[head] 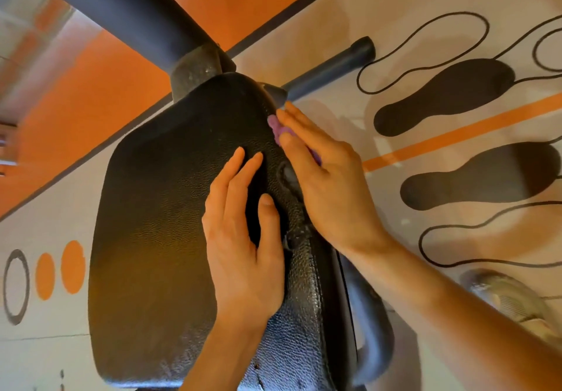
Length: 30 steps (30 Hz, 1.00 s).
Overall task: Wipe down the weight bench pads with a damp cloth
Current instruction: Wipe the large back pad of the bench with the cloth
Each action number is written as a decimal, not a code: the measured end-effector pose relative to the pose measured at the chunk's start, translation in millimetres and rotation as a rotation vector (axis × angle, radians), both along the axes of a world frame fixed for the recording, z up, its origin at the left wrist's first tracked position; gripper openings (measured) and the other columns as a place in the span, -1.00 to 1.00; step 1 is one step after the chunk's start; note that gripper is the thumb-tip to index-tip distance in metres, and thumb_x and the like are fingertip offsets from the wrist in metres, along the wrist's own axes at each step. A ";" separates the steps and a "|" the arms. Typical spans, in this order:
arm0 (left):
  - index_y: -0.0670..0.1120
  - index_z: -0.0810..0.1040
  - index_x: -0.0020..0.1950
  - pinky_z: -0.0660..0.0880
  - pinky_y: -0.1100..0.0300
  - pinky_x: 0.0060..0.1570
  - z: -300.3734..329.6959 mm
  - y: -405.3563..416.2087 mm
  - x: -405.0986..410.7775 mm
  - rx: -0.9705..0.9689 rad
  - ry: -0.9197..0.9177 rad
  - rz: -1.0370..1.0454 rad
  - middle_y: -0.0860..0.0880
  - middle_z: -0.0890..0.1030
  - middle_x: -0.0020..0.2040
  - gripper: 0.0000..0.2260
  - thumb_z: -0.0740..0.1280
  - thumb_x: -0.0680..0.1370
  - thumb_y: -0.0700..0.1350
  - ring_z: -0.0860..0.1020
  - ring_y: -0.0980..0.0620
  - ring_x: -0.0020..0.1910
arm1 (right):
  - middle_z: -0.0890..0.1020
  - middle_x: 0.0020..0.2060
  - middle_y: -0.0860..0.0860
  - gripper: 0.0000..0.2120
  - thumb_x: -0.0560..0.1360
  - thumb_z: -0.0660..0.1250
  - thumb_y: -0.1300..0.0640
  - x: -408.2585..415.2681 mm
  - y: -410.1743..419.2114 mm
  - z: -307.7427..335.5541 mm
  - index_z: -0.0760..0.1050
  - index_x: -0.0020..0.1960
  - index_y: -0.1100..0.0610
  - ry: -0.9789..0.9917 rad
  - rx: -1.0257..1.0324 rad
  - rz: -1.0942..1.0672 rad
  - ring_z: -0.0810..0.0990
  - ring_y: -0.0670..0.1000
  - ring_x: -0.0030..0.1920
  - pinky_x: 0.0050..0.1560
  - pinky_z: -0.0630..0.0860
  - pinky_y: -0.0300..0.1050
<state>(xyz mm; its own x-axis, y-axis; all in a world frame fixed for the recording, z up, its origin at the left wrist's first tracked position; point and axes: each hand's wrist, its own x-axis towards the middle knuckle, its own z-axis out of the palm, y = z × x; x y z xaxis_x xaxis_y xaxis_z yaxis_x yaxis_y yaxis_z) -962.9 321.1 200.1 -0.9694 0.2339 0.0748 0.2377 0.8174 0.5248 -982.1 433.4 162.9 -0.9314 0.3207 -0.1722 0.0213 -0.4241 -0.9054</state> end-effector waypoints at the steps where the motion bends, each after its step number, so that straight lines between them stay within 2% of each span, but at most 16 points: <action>1: 0.01 0.41 0.44 0.31 -0.11 0.42 0.3 -0.1 0.3 0.000 0.000 -0.001 0.10 0.36 0.47 -0.63 0.15 0.63 -0.05 0.31 0.11 0.48 | 0.56 0.26 -0.07 -0.65 0.63 0.18 0.20 -1.0 -0.7 1.9 0.35 0.41 0.10 0.000 -0.039 0.014 0.49 -0.22 0.28 0.31 0.41 -0.23; 3: -0.01 0.41 0.44 0.32 -0.12 0.41 0.7 0.1 -0.1 0.010 -0.003 0.003 0.09 0.37 0.47 -0.64 0.15 0.63 -0.08 0.32 0.09 0.47 | 0.51 0.33 -0.02 -0.65 0.63 0.17 0.19 32.3 -8.2 0.4 0.35 0.41 0.09 0.017 0.066 0.013 0.44 -0.15 0.35 0.36 0.38 -0.16; 6: 0.00 0.42 0.43 0.34 -0.14 0.38 2.1 1.2 -0.9 0.010 -0.006 0.022 0.09 0.37 0.47 -0.64 0.14 0.63 -0.05 0.34 0.06 0.47 | 0.43 0.37 -0.15 -0.64 0.63 0.13 0.07 89.7 -18.4 4.6 0.36 0.42 0.01 0.056 0.471 0.014 0.32 -0.25 0.40 0.37 0.29 -0.34; 7: 0.00 0.41 0.43 0.34 -0.14 0.38 2.3 1.7 -1.2 0.010 -0.010 0.025 0.10 0.36 0.47 -0.63 0.13 0.62 -0.04 0.34 0.05 0.47 | 0.37 0.42 -0.16 -0.62 0.63 0.10 0.03 93.2 -18.6 3.6 0.34 0.43 0.01 0.058 0.523 0.031 0.28 -0.22 0.44 0.39 0.26 -0.33; 9: 0.01 0.41 0.43 0.33 -0.13 0.40 1.7 2.0 -1.0 -0.002 -0.019 0.024 0.11 0.36 0.47 -0.64 0.14 0.63 -0.06 0.33 0.07 0.47 | 0.33 0.46 -0.07 -0.59 0.63 0.07 0.03 66.7 -13.6 1.4 0.33 0.44 0.09 0.065 0.459 0.048 0.26 -0.10 0.48 0.41 0.29 -0.21; 10: 0.02 0.41 0.43 0.32 -0.12 0.41 2.0 1.8 -0.9 -0.008 -0.017 0.026 0.12 0.35 0.47 -0.64 0.15 0.63 -0.08 0.32 0.07 0.48 | 0.39 0.43 -0.03 -0.61 0.64 0.06 0.07 40.3 -9.8 -0.2 0.35 0.43 0.13 0.063 0.352 0.073 0.33 -0.10 0.44 0.39 0.33 -0.21; 12: 0.04 0.41 0.43 0.31 -0.11 0.41 1.9 2.4 -1.3 -0.022 -0.024 0.040 0.15 0.34 0.47 -0.63 0.16 0.62 -0.08 0.31 0.09 0.49 | 0.55 0.23 -0.12 -0.66 0.65 0.07 0.11 -17.7 7.4 -3.9 0.41 0.37 0.12 0.034 0.167 0.128 0.48 -0.32 0.21 0.20 0.39 -0.42; 14: 0.06 0.40 0.43 0.31 -0.11 0.42 2.2 2.7 -1.4 -0.033 -0.035 0.046 0.16 0.33 0.48 -0.63 0.16 0.61 -0.07 0.30 0.09 0.49 | 0.53 0.13 -0.23 -0.68 0.66 0.10 0.09 -42.9 13.9 -4.5 0.41 0.37 0.06 -0.046 0.104 0.142 0.47 -0.47 0.04 0.05 0.33 -0.60; 15: 0.07 0.40 0.43 0.31 -0.11 0.41 2.8 2.4 -1.6 -0.036 -0.037 0.040 0.16 0.33 0.48 -0.62 0.15 0.61 -0.06 0.30 0.09 0.49 | 0.51 0.20 -0.22 -0.67 0.65 0.11 0.10 -33.9 12.4 -3.6 0.39 0.39 0.04 -0.036 0.102 0.115 0.47 -0.44 0.11 0.11 0.32 -0.58; 17: 0.08 0.39 0.43 0.29 -0.09 0.42 3.4 2.1 -2.3 -0.058 -0.035 0.030 0.17 0.32 0.48 -0.62 0.14 0.61 -0.03 0.30 0.09 0.49 | 0.45 0.36 -0.13 -0.60 0.62 0.14 0.09 16.0 -0.6 -3.0 0.30 0.45 0.08 0.007 0.108 0.085 0.42 -0.22 0.34 0.32 0.32 -0.39; 19: 0.11 0.38 0.43 0.26 -0.02 0.43 4.1 1.6 -2.9 -0.086 -0.043 0.037 0.19 0.31 0.48 -0.63 0.13 0.61 -0.01 0.29 0.11 0.49 | 0.37 0.43 -0.12 -0.52 0.60 0.15 0.02 62.8 -8.8 7.9 0.21 0.49 0.05 0.018 0.223 0.112 0.34 -0.18 0.42 0.38 0.32 -0.26; 21: 0.13 0.37 0.43 0.22 0.08 0.45 6.7 1.5 -3.5 -0.104 -0.062 0.032 0.21 0.29 0.49 -0.62 0.13 0.61 0.02 0.26 0.13 0.49 | 0.40 0.41 -0.13 -0.55 0.61 0.16 0.06 56.2 -1.2 5.3 0.22 0.48 0.01 0.022 0.248 0.107 0.36 -0.19 0.40 0.38 0.34 -0.25; 23: 0.13 0.36 0.44 0.15 0.13 0.47 9.4 0.5 -8.3 -0.137 -0.071 0.012 0.19 0.23 0.51 -0.61 0.13 0.60 0.06 0.20 0.12 0.53 | 0.53 0.26 -0.13 -0.65 0.64 0.11 0.16 5.0 10.9 3.3 0.31 0.41 0.01 -0.003 0.193 0.159 0.47 -0.30 0.26 0.25 0.40 -0.39; 24: 0.14 0.35 0.45 0.11 0.14 0.47 9.4 -1.2 -14.7 -0.147 -0.073 0.014 0.18 0.19 0.53 -0.60 0.13 0.60 0.08 0.15 0.12 0.55 | 0.59 0.14 -0.11 -0.70 0.65 0.10 0.15 -26.8 17.4 1.6 0.38 0.36 0.02 -0.035 0.207 0.205 0.52 -0.36 0.12 0.09 0.42 -0.51; 26: 0.16 0.32 0.47 0.05 0.15 0.46 6.2 -8.7 -36.9 -0.140 -0.071 0.060 0.19 0.13 0.55 -0.58 0.12 0.61 0.12 0.09 0.17 0.56 | 0.64 0.02 -0.02 -0.74 0.65 0.10 0.10 -68.6 22.5 -2.6 0.49 0.25 0.09 -0.099 0.150 0.213 0.58 -0.26 -0.04 -0.14 0.43 -0.56; 30: 0.15 0.28 0.50 0.11 0.05 0.50 -2.7 -24.5 -77.3 -0.177 -0.043 0.161 0.14 0.15 0.56 -0.54 0.06 0.60 0.17 0.15 0.13 0.54 | 0.60 0.18 -0.14 -0.69 0.60 0.22 0.20 -5.3 3.2 9.8 0.46 0.31 0.00 -0.078 0.083 0.036 0.53 -0.28 0.20 0.17 0.40 -0.48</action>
